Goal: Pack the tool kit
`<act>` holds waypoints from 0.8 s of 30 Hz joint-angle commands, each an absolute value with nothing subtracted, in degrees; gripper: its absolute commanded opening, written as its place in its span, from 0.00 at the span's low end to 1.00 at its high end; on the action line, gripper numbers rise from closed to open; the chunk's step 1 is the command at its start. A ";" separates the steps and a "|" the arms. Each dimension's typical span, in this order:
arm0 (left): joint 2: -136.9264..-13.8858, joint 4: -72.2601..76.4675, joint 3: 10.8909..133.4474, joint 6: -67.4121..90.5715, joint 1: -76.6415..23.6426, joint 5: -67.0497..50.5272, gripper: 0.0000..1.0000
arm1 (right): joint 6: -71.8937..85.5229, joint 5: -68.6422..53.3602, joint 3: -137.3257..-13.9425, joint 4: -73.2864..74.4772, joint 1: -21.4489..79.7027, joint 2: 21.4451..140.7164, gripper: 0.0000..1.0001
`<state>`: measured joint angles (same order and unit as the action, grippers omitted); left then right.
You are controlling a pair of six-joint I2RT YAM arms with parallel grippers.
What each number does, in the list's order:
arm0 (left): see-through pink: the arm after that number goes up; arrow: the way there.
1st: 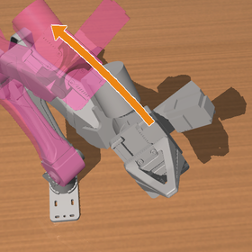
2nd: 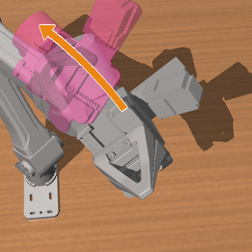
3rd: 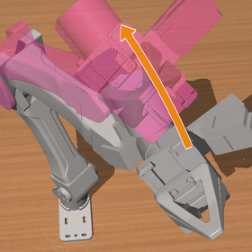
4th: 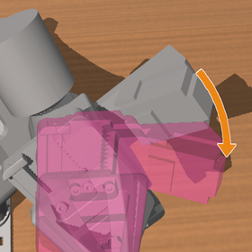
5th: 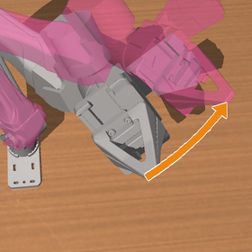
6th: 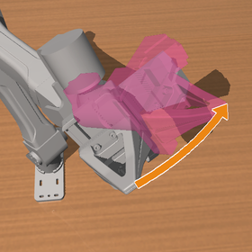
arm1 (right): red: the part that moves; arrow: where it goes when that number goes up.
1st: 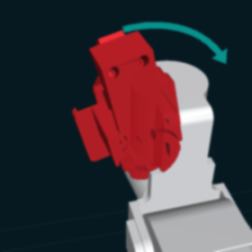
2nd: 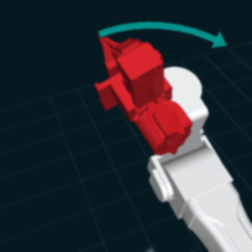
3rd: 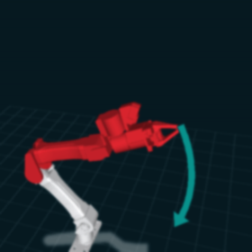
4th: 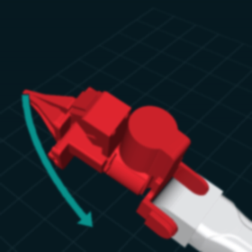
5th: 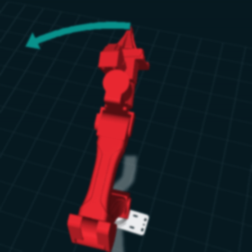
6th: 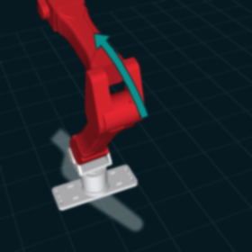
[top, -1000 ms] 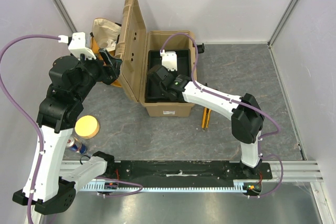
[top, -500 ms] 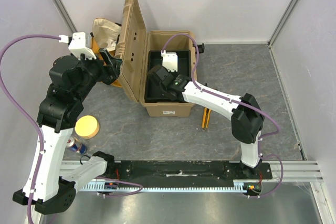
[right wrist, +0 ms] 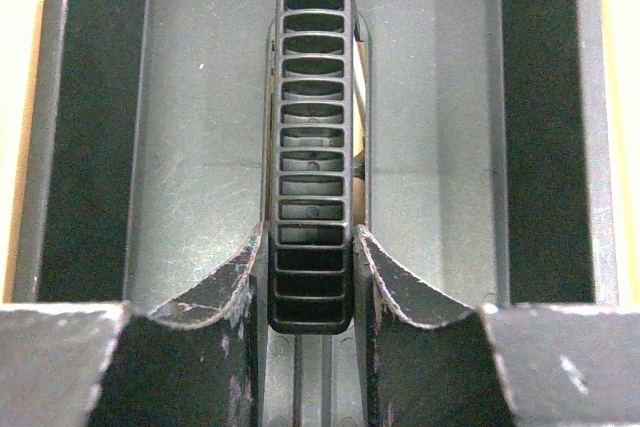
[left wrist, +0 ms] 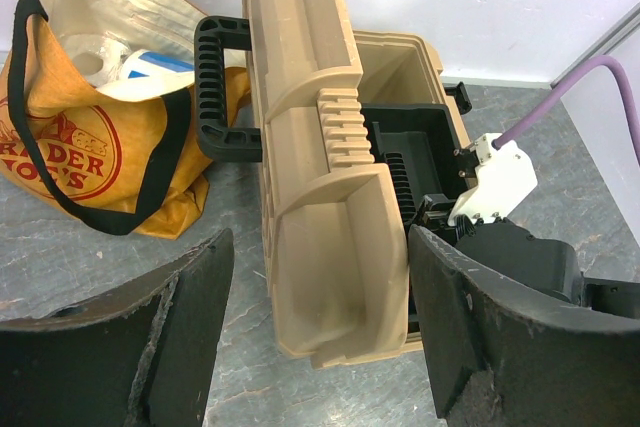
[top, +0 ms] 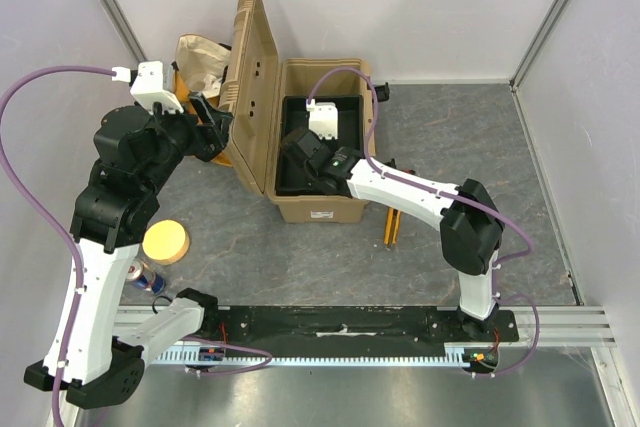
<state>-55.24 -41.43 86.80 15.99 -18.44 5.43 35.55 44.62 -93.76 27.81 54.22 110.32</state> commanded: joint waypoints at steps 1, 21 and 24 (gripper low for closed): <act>-55.28 -39.29 86.84 16.96 -18.37 5.45 0.76 | 36.12 41.92 -93.51 28.30 54.67 108.90 0.00; -54.93 -39.29 86.75 17.05 -18.20 5.01 0.76 | 33.31 43.86 -98.61 30.06 53.00 109.42 0.68; -54.93 -39.29 86.66 17.14 -18.28 4.92 0.76 | 32.87 42.98 -98.88 28.92 52.21 110.30 0.65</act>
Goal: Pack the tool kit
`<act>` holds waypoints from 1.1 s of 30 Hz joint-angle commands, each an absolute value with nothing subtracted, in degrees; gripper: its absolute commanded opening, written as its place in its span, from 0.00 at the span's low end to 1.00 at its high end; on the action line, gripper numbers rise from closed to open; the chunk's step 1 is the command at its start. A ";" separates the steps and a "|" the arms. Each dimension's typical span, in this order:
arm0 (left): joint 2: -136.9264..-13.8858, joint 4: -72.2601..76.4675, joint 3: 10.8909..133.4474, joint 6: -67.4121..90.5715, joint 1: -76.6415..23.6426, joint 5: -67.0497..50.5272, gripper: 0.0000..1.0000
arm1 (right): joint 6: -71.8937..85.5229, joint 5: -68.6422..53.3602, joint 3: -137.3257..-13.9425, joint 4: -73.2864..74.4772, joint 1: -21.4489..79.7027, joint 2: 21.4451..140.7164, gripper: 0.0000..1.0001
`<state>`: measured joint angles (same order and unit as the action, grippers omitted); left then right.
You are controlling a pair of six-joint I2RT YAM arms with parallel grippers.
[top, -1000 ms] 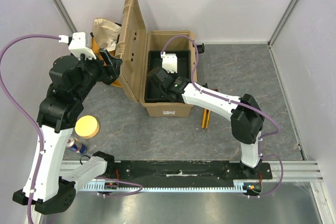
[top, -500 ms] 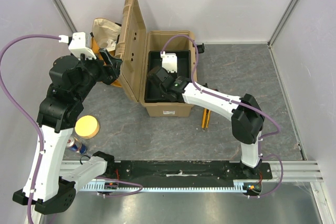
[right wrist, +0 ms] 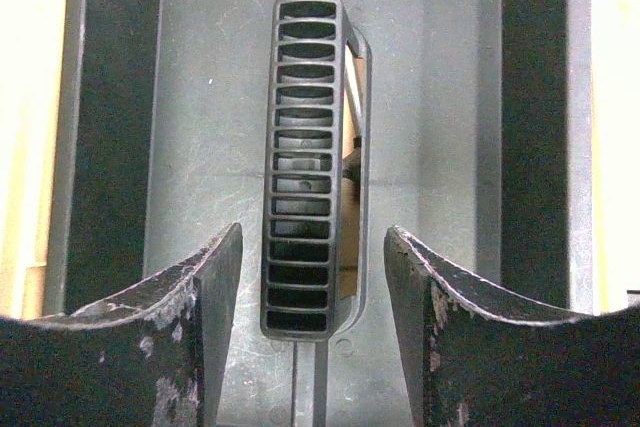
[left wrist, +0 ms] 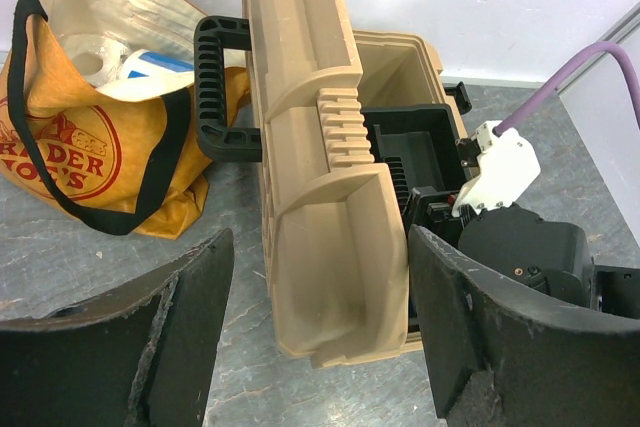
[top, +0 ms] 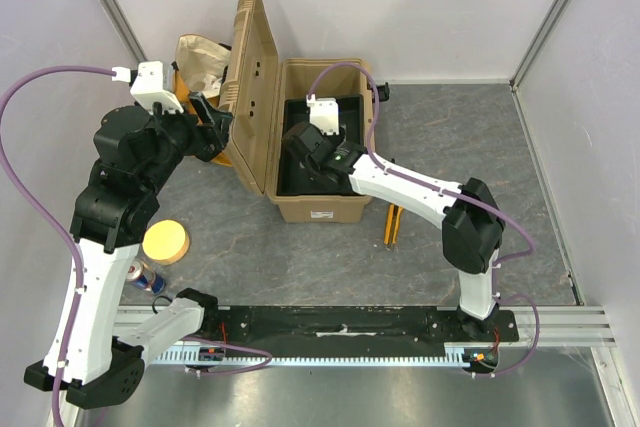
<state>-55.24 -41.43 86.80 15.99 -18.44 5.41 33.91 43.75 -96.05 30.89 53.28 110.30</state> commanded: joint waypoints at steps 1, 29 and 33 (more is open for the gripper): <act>-54.93 -39.29 86.66 17.14 -18.28 4.83 0.76 | 32.96 42.20 -99.14 28.66 51.86 110.91 0.63; -54.58 -39.20 88.07 17.67 -18.28 3.25 0.76 | 27.86 35.78 -109.33 29.18 49.31 108.64 0.00; -54.58 -38.94 88.15 17.67 -18.28 3.16 0.76 | 29.70 34.37 -109.16 29.53 49.22 108.19 0.00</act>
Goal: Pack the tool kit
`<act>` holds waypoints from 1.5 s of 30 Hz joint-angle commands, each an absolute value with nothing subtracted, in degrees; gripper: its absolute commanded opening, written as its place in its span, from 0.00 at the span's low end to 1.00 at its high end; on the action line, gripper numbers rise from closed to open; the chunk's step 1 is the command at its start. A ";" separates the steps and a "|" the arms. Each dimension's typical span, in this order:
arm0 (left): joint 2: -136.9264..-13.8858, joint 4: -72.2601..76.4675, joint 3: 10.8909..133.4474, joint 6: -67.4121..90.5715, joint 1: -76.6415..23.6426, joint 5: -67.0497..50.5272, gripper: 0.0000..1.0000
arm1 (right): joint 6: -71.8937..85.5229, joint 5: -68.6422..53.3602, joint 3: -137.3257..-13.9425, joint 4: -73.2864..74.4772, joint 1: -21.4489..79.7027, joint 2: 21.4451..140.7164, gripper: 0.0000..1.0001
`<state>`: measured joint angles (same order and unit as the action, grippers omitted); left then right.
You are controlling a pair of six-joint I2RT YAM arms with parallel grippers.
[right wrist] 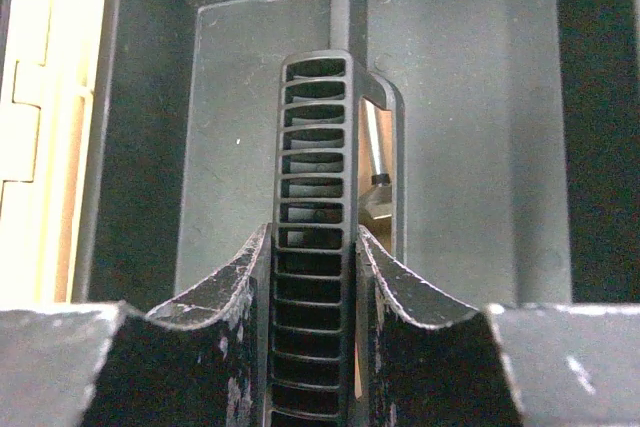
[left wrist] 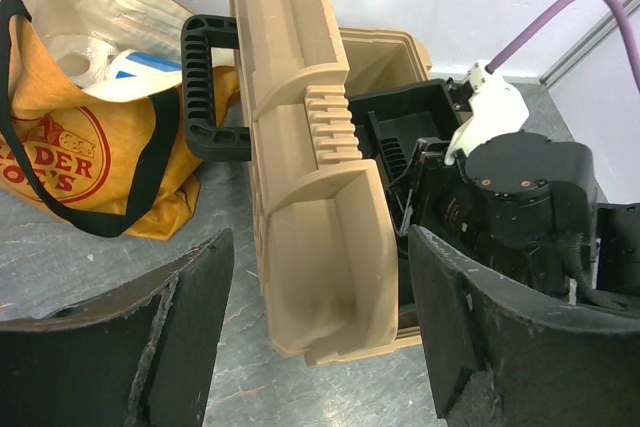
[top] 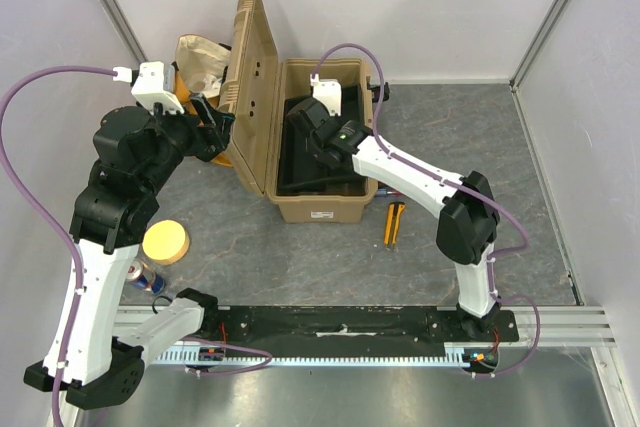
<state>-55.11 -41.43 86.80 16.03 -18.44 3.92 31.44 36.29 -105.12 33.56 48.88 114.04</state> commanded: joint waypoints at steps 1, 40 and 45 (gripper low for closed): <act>-54.58 -38.85 88.15 17.67 -18.37 3.08 0.76 | 30.66 34.37 -108.99 29.71 49.22 108.11 0.00; -55.54 -38.67 87.45 16.61 -18.28 4.83 0.76 | 37.70 25.84 -93.25 23.29 45.09 107.40 0.00; -55.72 -38.67 87.71 16.70 -18.46 4.75 0.76 | 38.84 24.09 -93.43 23.55 45.09 107.66 0.00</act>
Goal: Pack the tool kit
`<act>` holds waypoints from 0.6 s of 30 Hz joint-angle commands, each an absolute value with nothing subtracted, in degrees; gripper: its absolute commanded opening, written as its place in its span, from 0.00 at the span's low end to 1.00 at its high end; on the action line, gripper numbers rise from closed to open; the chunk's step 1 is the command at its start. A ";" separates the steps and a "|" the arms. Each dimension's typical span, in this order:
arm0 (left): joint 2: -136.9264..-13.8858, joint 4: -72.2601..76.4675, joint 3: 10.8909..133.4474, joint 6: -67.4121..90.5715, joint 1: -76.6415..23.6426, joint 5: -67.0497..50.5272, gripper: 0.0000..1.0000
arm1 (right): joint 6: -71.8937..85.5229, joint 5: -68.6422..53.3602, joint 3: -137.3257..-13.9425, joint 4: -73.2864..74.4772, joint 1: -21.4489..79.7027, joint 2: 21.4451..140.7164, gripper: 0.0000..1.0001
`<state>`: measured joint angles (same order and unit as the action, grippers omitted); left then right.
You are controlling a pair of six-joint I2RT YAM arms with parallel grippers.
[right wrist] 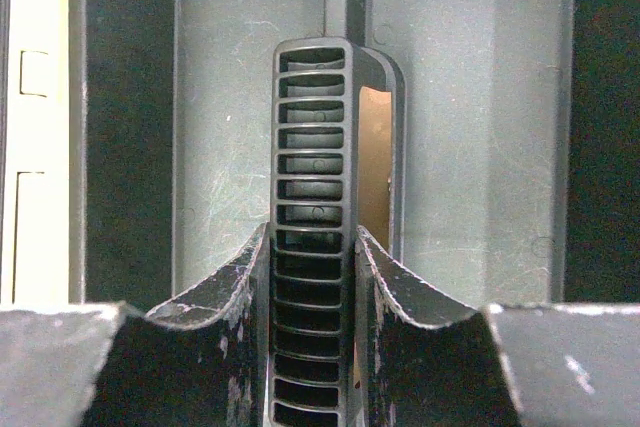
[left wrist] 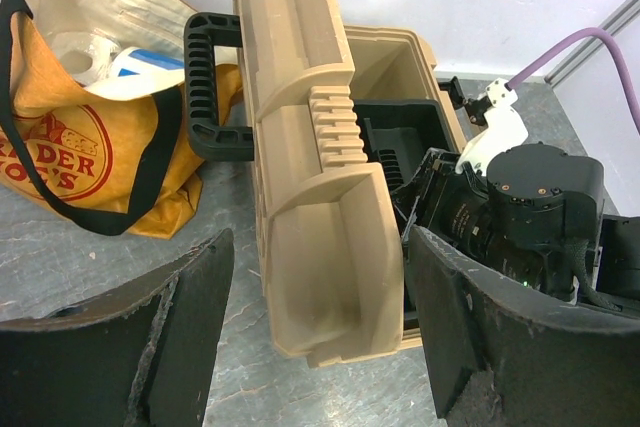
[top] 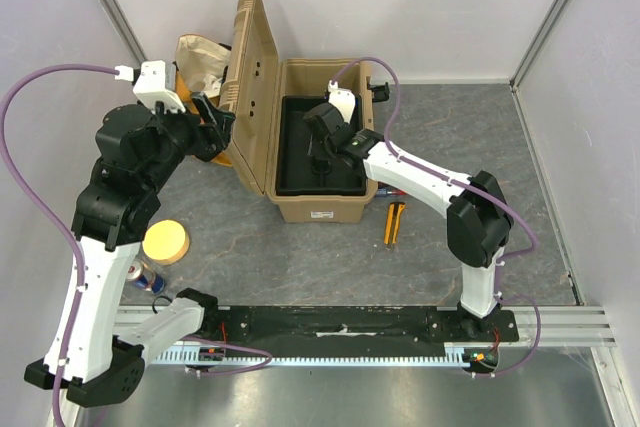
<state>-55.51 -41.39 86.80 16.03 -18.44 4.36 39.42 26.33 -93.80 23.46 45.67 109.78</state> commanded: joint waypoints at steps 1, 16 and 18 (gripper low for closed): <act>-55.81 -38.67 87.63 16.70 -18.20 4.66 0.76 | 39.20 23.91 -93.86 23.73 45.09 107.75 0.00; -55.81 -38.67 89.56 16.79 -18.37 4.75 0.76 | 37.53 29.44 -100.63 29.44 45.18 105.03 0.72; -55.55 -38.67 89.82 16.70 -18.37 4.75 0.77 | 36.57 30.06 -101.42 29.53 45.18 103.72 0.75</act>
<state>-55.96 -41.41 87.26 16.03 -18.44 4.36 38.74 27.24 -97.30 28.95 45.45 109.23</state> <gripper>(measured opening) 0.761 0.725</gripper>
